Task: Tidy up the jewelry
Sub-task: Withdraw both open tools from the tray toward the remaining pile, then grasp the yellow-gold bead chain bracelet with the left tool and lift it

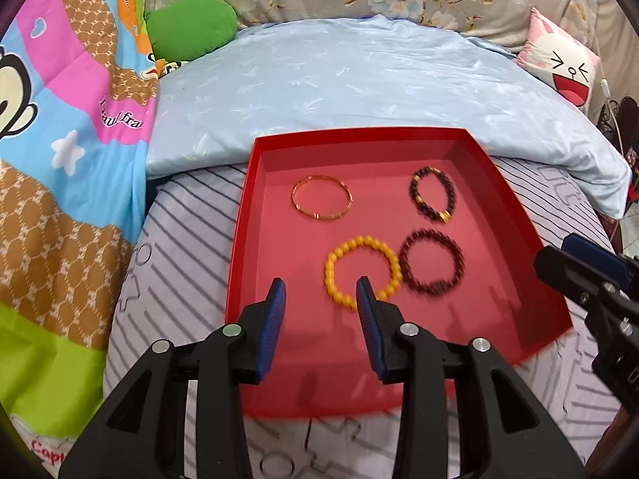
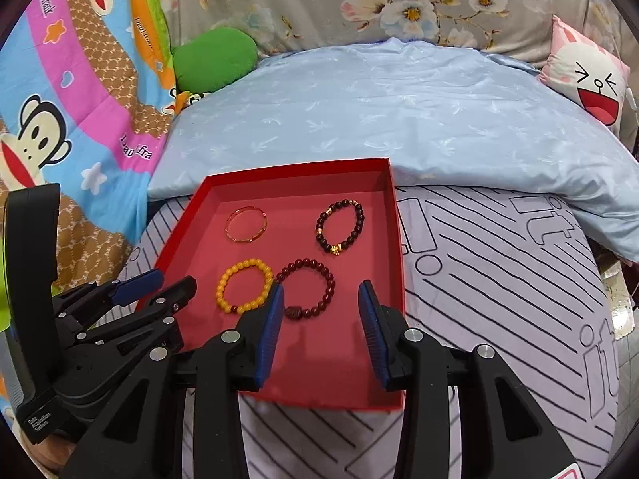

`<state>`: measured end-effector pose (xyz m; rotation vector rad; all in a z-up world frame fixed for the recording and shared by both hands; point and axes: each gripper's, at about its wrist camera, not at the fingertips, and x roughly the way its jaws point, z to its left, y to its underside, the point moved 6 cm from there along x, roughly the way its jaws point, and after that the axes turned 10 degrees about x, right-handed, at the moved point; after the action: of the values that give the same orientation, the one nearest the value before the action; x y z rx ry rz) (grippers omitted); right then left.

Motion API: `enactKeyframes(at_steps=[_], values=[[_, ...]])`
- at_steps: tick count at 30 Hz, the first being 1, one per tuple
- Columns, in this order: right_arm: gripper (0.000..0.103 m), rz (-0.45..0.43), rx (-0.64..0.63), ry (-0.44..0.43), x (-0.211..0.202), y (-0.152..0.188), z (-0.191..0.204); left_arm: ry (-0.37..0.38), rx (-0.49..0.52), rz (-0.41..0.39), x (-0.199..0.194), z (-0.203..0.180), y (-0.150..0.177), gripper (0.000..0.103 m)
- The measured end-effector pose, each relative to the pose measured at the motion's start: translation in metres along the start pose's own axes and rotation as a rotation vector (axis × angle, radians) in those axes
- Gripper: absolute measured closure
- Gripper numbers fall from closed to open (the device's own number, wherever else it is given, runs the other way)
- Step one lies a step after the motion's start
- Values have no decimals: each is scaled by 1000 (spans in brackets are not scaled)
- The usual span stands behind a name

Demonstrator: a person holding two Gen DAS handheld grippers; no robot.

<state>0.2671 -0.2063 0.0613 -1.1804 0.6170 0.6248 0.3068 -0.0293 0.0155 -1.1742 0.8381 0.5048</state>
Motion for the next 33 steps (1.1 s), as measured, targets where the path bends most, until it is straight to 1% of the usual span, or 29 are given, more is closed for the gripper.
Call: enactKeyframes(at_steps=[3, 9, 15, 20, 25, 30, 33], values=[[65, -3, -7, 5, -18, 12, -1, 3, 0, -4, -17, -4, 12, 62], [65, 6, -16, 11, -49, 45, -9, 14, -4, -4, -46, -10, 41, 62], [65, 31, -7, 25, -73, 82, -25, 51, -14, 33, -63, -24, 83, 62], [65, 60, 11, 43, -85, 112, -40, 70, -9, 67, -68, -35, 113, 62], [65, 99, 20, 53, -88, 142, -50, 119, -62, 119, -66, -42, 143, 62], [65, 135, 22, 57, -87, 165, -55, 131, -70, 134, -66, -48, 154, 61], [65, 152, 24, 55, -85, 173, -56, 146, -79, 134, -62, -53, 152, 55]])
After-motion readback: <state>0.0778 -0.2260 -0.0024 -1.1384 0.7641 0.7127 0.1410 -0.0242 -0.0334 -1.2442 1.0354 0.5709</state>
